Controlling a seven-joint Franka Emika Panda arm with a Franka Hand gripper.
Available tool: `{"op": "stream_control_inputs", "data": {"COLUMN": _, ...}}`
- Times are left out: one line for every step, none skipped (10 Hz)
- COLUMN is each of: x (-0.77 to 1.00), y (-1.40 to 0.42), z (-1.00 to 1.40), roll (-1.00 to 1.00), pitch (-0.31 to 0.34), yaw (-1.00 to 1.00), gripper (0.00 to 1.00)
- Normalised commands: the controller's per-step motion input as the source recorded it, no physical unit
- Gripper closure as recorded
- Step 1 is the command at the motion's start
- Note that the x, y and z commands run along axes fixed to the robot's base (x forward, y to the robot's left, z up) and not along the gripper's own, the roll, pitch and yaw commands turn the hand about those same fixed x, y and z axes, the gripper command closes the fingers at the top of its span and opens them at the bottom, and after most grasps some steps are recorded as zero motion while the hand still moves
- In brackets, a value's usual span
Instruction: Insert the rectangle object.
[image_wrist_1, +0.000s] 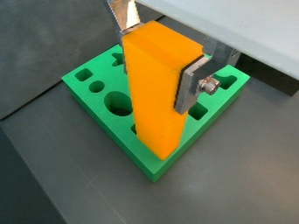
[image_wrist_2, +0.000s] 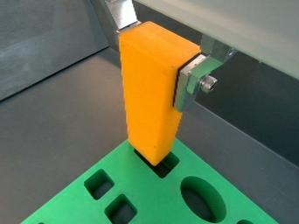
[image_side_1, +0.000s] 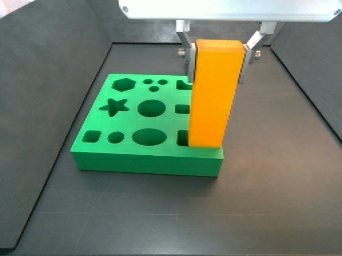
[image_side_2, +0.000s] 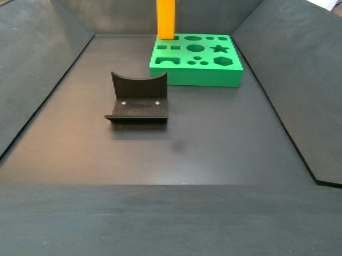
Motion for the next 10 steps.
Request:
{"op": "stream_control_inputs", "data": {"x": -0.16, "y": 0.20, "z": -0.17, "roll": 0.02, "pitch": 0.030, "yaw": 0.00, "gripper": 1.00}}
{"op": "stream_control_inputs", "data": {"x": -0.15, "y": 0.12, "z": -0.13, "roll": 0.03, "pitch": 0.030, "yaw": 0.00, "gripper": 1.00}}
{"op": "stream_control_inputs", "data": {"x": -0.22, "y": 0.01, "z": -0.16, "roll": 0.04, "pitch": 0.000, "yaw": 0.00, "gripper": 1.00}}
{"op": "stream_control_inputs", "data": {"x": -0.27, "y": 0.00, "z": -0.20, "roll": 0.00, "pitch": 0.000, "yaw": 0.00, "gripper": 1.00}}
{"op": "stream_control_inputs", "data": {"x": 0.00, "y": -0.23, "z": -0.23, "roll": -0.02, "pitch": 0.000, "yaw": 0.00, "gripper": 1.00}}
{"op": "stream_control_inputs", "data": {"x": 0.06, "y": -0.27, "z": -0.21, "roll": 0.00, "pitch": 0.019, "yaw": 0.00, "gripper": 1.00}}
{"op": "stream_control_inputs", "data": {"x": 0.16, "y": -0.25, "z": -0.24, "roll": 0.00, "pitch": 0.051, "yaw": 0.00, "gripper": 1.00}}
{"op": "stream_control_inputs", "data": {"x": 0.28, "y": -0.19, "z": -0.37, "roll": 0.01, "pitch": 0.084, "yaw": 0.00, "gripper": 1.00}}
{"op": "stream_control_inputs", "data": {"x": 0.18, "y": -0.11, "z": -0.55, "roll": 0.01, "pitch": 0.023, "yaw": 0.00, "gripper": 1.00}}
{"op": "stream_control_inputs", "data": {"x": 0.00, "y": -0.11, "z": -0.43, "roll": -0.04, "pitch": -0.006, "yaw": -0.03, "gripper": 1.00}}
